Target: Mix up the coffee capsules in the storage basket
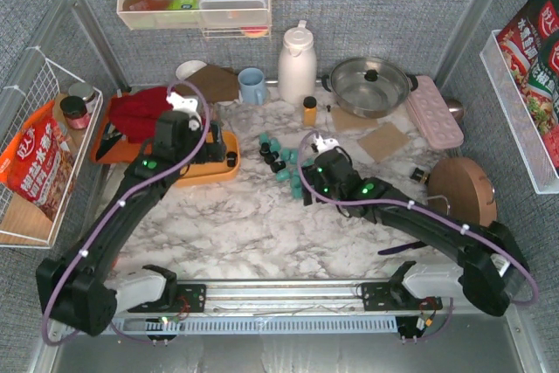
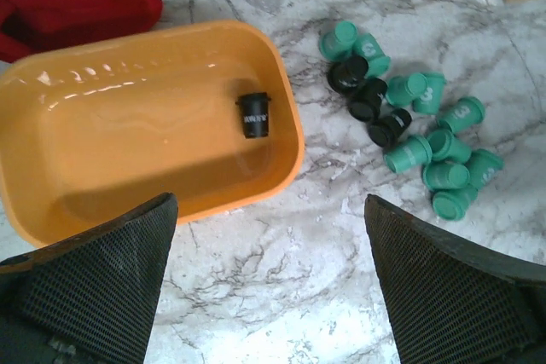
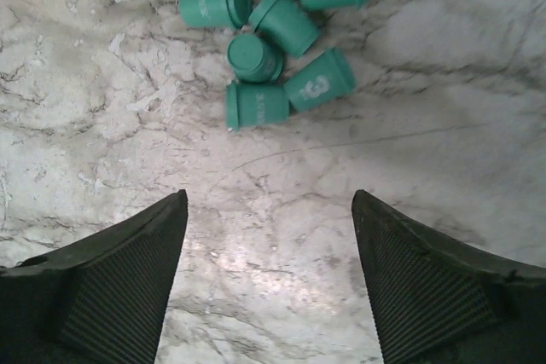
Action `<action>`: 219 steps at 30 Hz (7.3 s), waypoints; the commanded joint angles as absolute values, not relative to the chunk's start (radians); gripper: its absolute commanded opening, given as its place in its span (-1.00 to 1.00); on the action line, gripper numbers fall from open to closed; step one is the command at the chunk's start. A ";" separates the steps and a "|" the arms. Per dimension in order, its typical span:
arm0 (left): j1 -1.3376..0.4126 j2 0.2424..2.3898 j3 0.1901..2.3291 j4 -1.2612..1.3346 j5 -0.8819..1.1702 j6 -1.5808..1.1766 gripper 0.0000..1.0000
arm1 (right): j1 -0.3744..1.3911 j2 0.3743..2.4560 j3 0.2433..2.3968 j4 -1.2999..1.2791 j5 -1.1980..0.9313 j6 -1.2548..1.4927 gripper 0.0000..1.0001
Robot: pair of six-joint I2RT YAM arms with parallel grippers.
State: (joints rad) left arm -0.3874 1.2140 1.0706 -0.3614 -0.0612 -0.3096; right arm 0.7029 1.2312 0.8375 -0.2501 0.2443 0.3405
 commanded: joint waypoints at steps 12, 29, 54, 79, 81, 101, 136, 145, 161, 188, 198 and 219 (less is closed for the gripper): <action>-0.391 1.013 0.855 -0.118 0.096 -0.312 0.99 | 0.762 1.436 0.678 0.165 0.282 0.610 0.64; -0.391 0.966 0.825 -0.091 0.092 -0.307 0.99 | 0.762 1.630 0.680 0.359 0.343 0.515 0.55; -0.391 0.992 0.827 -0.091 0.126 -0.311 0.99 | 0.756 1.623 0.706 0.311 0.328 0.439 -0.30; -0.618 1.011 0.478 0.775 0.444 0.183 0.99 | 0.598 1.209 1.040 -0.320 -0.308 0.100 -0.32; -0.648 1.065 0.441 0.885 0.462 0.305 0.99 | 0.584 1.195 1.046 -0.327 -0.343 0.105 -0.32; -0.759 1.559 0.456 1.481 0.546 0.651 0.69 | 0.574 1.160 1.011 -0.157 -0.469 0.381 -0.32; -0.786 1.534 0.420 1.640 0.650 0.484 0.12 | 0.555 1.221 0.956 -0.016 -0.637 0.451 -0.32; -0.784 1.544 0.423 1.638 0.642 0.488 -0.07 | 0.548 1.210 0.959 -0.054 -0.621 0.428 0.16; -0.765 1.544 0.390 1.634 0.562 0.453 -0.13 | 0.537 1.129 0.983 -0.220 -0.426 0.317 0.89; -0.481 1.246 0.606 0.431 -0.384 -0.316 0.10 | 0.538 1.138 0.937 -0.270 0.085 0.142 0.92; -0.408 1.392 0.683 0.379 -0.373 -0.391 0.25 | 0.538 1.175 0.913 -0.250 0.081 0.147 0.92; -0.409 1.097 0.851 -0.053 0.174 -0.281 0.98 | 0.678 1.554 0.989 -0.143 0.192 0.230 0.40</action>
State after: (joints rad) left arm -0.4091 1.1469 0.8505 0.0093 -0.0494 -0.3393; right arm 0.6250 1.4963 0.9577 -0.1852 0.1352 0.2108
